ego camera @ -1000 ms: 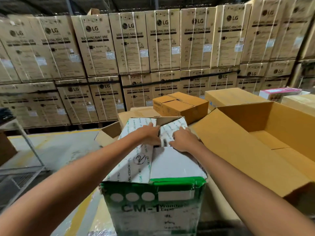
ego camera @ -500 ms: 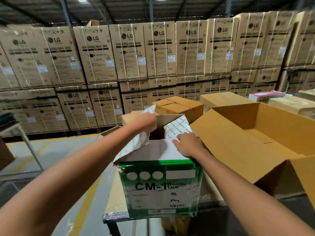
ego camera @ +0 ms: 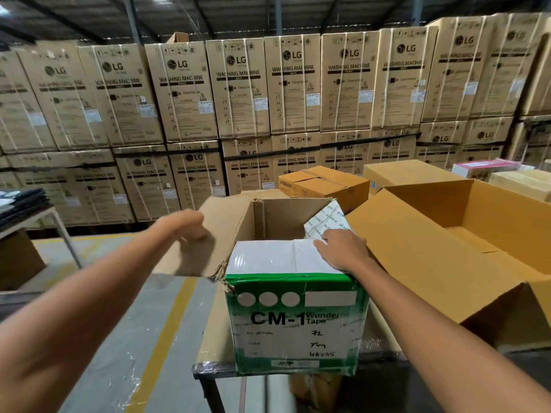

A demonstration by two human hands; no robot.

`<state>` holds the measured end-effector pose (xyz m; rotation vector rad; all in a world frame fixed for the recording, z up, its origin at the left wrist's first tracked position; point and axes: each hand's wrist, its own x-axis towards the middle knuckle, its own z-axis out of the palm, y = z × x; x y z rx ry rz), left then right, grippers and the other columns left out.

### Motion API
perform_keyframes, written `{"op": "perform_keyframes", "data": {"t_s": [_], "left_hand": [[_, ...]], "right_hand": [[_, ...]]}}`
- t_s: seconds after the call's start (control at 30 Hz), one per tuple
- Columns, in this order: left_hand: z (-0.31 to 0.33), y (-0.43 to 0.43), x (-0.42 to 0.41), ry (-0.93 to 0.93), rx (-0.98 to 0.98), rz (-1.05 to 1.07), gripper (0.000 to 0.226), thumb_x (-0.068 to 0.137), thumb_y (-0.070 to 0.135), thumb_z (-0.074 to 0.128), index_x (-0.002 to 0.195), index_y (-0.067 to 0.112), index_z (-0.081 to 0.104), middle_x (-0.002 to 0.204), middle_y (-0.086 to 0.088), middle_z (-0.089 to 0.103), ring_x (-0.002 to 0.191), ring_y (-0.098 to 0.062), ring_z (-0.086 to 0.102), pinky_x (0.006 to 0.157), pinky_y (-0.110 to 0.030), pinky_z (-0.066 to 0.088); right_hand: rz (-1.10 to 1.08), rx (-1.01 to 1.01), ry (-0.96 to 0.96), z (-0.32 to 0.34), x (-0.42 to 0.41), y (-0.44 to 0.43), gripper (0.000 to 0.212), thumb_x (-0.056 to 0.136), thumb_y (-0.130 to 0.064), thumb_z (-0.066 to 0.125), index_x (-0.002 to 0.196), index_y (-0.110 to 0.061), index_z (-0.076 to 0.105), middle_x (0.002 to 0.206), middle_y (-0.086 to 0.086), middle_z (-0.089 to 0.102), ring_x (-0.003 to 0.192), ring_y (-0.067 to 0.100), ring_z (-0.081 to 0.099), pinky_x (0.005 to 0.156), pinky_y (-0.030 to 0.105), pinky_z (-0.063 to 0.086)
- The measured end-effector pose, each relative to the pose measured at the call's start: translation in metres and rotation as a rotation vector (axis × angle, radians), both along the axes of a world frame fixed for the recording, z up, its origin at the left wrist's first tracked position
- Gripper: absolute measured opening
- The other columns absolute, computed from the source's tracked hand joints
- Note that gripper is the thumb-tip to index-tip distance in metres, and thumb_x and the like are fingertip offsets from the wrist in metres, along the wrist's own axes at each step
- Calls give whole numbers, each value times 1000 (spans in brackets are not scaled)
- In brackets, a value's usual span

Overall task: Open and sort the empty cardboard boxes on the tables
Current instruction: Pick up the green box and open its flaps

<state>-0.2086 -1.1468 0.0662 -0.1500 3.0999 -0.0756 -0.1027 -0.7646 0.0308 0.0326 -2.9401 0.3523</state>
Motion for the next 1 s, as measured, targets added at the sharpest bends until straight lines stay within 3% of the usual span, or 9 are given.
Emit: {"op": "perform_keyframes", "data": {"t_s": [0.07,0.2,0.3,0.5,0.63,0.73,0.8,0.87,1.0], "left_hand": [[3,47,77,-40,66,-131,31,97,25,48,101,2,70,104,-13,69,94,-32,64,73,-30,47],[-47,76,90,222,800,-63,26,97,16,49,98,9,74,102,-7,72,92,-25,63,79,-36,48],[-44,91,110,324,1107,-77,26,100,19,48,111,14,71,105,-1,70,97,-16,62,78,-31,48],[-15,89,127,385,1187,-277,35,103,16,40,105,26,74,101,6,74,96,-14,67,82,-33,52],[0,95,139,335,1514,-204,39,103,27,40,89,21,76,94,-2,75,92,-21,67,83,-36,50],[1,101,145,271,1606,-168,33,96,43,52,103,19,74,105,-6,75,103,-29,67,97,-51,50],[-2,102,153,293,1534,-176,25,93,31,63,114,18,67,110,-6,72,106,-30,67,97,-57,50],[-1,103,161,344,1514,-174,23,91,18,67,114,18,64,110,-3,72,103,-26,68,91,-48,54],[16,103,184,446,1534,-273,21,87,8,71,104,18,64,106,-6,70,96,-21,67,77,-35,54]], "right_hand": [[-3,6,15,-2,0,-1,50,98,-55,38,130,-25,61,133,3,62,120,29,54,97,46,42],[-40,-10,55,-2,2,1,50,99,-54,37,132,-24,60,135,6,59,125,31,47,96,50,38],[-77,-13,92,1,4,3,51,101,-55,32,134,-24,57,133,11,53,126,31,38,97,53,36],[-99,-25,414,17,11,-10,46,99,-53,38,127,-21,55,123,10,49,113,27,38,93,46,39],[-79,-93,590,24,22,-9,42,96,-49,51,121,-16,59,115,11,50,109,27,38,86,42,40],[-47,-96,582,29,34,-5,50,95,-53,44,121,-13,58,115,10,50,108,27,39,86,42,40],[-19,-97,575,34,44,-3,61,90,-60,33,118,-11,58,114,10,51,106,28,40,83,41,41],[29,-102,584,42,54,0,61,89,-61,36,115,-11,58,113,9,54,105,28,43,76,38,40],[157,-105,660,66,74,14,39,90,-49,65,104,-13,61,102,6,61,96,25,53,67,31,37]]}}
